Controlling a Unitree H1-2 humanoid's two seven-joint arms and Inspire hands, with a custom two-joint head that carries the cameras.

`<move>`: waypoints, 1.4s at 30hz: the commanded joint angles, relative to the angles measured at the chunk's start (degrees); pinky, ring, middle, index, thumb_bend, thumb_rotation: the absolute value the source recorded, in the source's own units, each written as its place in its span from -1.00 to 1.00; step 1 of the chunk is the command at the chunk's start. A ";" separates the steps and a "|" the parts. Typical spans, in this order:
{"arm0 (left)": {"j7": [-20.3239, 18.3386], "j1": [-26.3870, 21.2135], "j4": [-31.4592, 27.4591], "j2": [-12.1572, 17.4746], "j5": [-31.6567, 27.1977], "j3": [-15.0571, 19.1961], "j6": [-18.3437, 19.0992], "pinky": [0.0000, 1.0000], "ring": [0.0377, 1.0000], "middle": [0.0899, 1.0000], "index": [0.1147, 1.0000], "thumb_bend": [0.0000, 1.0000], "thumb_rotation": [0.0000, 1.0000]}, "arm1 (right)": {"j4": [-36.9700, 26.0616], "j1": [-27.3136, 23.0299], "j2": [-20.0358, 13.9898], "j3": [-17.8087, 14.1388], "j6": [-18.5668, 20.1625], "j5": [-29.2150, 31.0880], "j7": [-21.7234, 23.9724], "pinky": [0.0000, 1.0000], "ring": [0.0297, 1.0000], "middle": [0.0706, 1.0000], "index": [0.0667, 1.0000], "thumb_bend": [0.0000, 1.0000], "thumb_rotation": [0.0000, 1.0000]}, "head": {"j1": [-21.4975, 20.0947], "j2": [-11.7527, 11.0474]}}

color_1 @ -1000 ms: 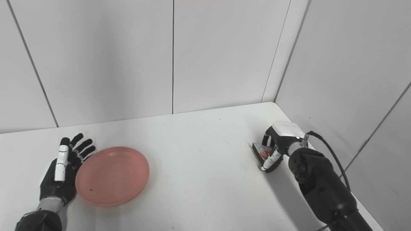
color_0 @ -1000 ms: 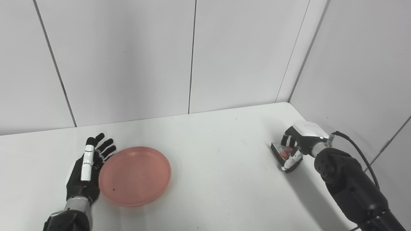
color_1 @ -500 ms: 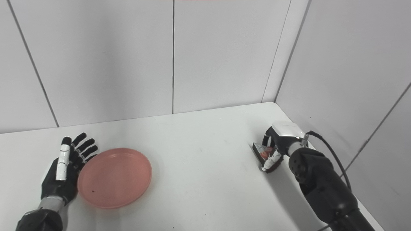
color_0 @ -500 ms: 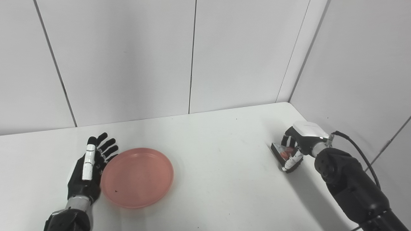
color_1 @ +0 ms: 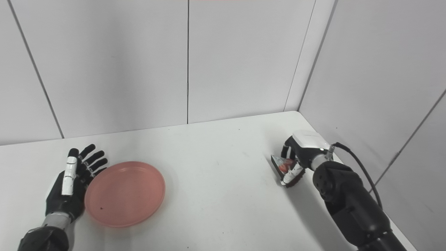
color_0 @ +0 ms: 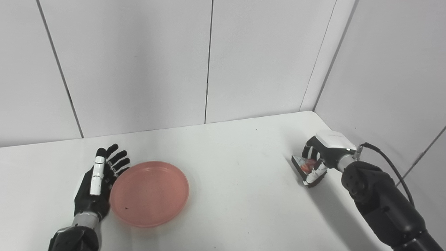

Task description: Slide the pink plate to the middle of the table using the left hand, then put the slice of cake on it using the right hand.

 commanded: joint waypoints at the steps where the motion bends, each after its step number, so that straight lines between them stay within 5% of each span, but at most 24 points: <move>1: 0.59 2.31 3.47 -0.38 0.74 -0.40 2.58 0.45 0.56 0.55 0.64 0.45 0.77 | -3.81 -3.18 -2.45 -1.15 0.30 0.02 0.20 -0.60 -0.49 -0.14 -0.10 0.07 -1.00 | 0.32 -0.05; 6: 0.80 2.06 4.47 -0.75 1.08 -0.74 1.69 0.45 0.57 0.56 0.65 0.41 0.80 | -7.19 -6.15 -2.92 1.27 -1.04 -2.00 2.30 -0.47 -0.37 -0.24 -0.04 0.05 -1.00 | 1.43 -0.25; 13: 1.27 1.83 4.94 -1.59 1.71 -0.90 1.09 0.45 0.57 0.58 0.65 0.38 0.81 | -10.71 -11.03 0.66 4.02 2.69 -3.63 7.41 -0.57 -0.46 -0.13 -0.10 0.07 -1.00 | 2.80 -0.57; 33: 2.43 1.30 6.62 -4.21 4.03 -2.29 -0.24 0.50 0.60 0.63 0.69 0.34 0.87 | -2.67 -17.14 8.68 10.87 -7.09 -0.31 4.19 -0.38 -0.28 -0.18 -0.03 0.06 -1.00 | 13.79 -0.07; 42: 3.78 0.11 9.31 -5.69 5.54 -2.65 -2.03 0.50 0.58 0.59 0.66 0.34 0.90 | -3.50 -20.78 13.69 13.88 -7.72 0.42 4.68 -0.54 -0.42 -0.25 -0.02 0.05 -1.00 | 18.04 -0.23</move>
